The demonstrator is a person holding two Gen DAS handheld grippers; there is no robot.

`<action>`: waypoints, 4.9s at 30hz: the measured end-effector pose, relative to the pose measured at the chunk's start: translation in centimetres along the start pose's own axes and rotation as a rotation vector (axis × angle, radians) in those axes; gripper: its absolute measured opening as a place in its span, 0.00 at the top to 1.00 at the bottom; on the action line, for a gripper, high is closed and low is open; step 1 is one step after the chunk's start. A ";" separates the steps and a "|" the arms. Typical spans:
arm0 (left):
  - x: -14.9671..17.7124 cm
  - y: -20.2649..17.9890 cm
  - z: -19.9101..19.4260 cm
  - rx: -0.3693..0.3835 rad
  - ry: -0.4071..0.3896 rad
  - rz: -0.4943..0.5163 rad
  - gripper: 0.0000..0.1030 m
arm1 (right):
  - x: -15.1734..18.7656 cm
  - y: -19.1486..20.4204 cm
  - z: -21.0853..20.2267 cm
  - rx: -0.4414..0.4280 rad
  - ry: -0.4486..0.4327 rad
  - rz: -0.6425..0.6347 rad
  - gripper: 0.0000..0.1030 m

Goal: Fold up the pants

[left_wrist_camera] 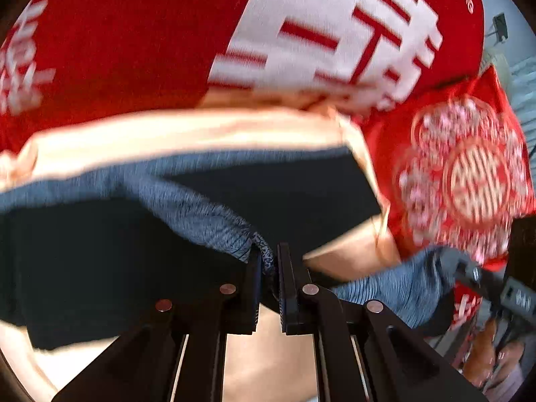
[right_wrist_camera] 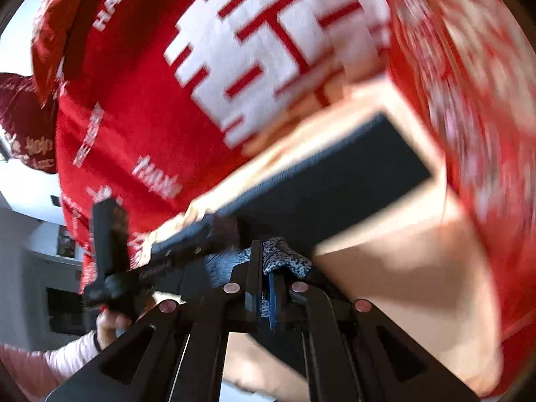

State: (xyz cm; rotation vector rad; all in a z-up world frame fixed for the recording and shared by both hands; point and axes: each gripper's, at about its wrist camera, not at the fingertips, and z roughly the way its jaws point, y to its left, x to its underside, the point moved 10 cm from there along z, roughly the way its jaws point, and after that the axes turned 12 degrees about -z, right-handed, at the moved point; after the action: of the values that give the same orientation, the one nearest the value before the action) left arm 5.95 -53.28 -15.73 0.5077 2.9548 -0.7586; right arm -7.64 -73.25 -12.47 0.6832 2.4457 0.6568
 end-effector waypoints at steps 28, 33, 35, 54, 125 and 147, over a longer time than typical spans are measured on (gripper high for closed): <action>-0.9 14.1 5.9 -0.563 -0.080 -0.026 0.19 | -1.5 -8.6 6.2 0.288 0.201 -0.068 0.26; -0.6 14.3 6.3 -0.564 -0.088 -0.024 0.19 | 3.7 -10.6 6.9 0.319 0.254 0.040 0.33; -0.5 14.1 6.6 -0.564 -0.090 -0.022 0.19 | 4.9 -11.7 7.5 0.308 0.236 0.122 0.40; -1.2 14.0 7.8 -0.553 -0.125 0.002 0.15 | -3.0 -9.3 2.1 0.412 0.076 -0.100 0.69; 1.8 52.7 -12.2 -0.615 -0.185 -0.172 0.14 | 18.6 25.9 32.3 -0.139 0.323 0.114 0.92; 3.0 44.6 -12.0 -0.446 -0.185 -0.061 0.08 | 14.0 19.6 25.1 0.189 0.293 -0.162 0.86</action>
State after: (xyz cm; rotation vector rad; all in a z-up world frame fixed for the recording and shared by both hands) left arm 18.03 -9.86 -26.08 0.2968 2.8423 -0.1245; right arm 3.11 -42.57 -25.05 0.4788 2.8259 0.4954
